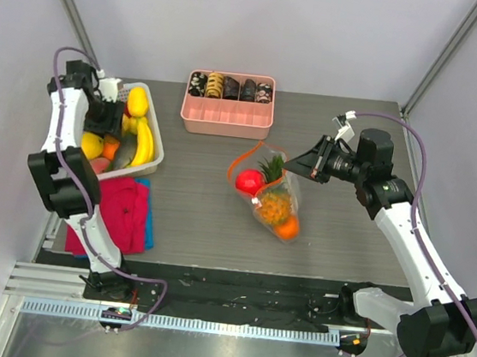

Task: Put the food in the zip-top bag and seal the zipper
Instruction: Pick up the fake fruit from the bin, then place the fake fruit in the zipper food storage bag.

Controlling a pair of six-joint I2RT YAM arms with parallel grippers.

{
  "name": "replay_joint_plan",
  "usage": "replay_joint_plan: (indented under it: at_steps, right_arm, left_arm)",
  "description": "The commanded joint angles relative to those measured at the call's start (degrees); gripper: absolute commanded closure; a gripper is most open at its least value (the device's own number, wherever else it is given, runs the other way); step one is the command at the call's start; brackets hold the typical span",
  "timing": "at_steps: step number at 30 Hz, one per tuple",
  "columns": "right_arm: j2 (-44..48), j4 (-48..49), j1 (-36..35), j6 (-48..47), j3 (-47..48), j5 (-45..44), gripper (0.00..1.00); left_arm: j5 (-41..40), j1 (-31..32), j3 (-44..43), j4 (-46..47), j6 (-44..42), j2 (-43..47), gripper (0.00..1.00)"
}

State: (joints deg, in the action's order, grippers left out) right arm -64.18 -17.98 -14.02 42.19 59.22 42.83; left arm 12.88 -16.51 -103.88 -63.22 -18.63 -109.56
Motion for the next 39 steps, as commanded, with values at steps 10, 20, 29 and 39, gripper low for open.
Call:
replay_joint_plan:
  at_steps: [10, 20, 29, 39]
  right_arm:
    - [0.6, 3.4, 0.2, -0.6, -0.6, 2.6, 0.99]
    - [0.2, 3.2, 0.3, -1.1, 0.1, 3.9, 0.99]
    - [0.7, 3.1, 0.1, -1.0, 0.4, 4.9, 0.99]
    - [2.1, 4.4, 0.1, 0.1, -0.4, 6.0, 0.99]
  left_arm:
    - [18.8, 25.9, -9.9, -2.9, 6.5, 17.3, 0.62]
    - [20.7, 49.4, -10.6, 4.5, 12.0, 9.0, 0.62]
    - [23.6, 55.4, -5.4, 9.3, 15.1, 5.5, 0.61]
    - [15.1, 56.1, 2.9, 18.0, 22.8, 9.1, 0.36]
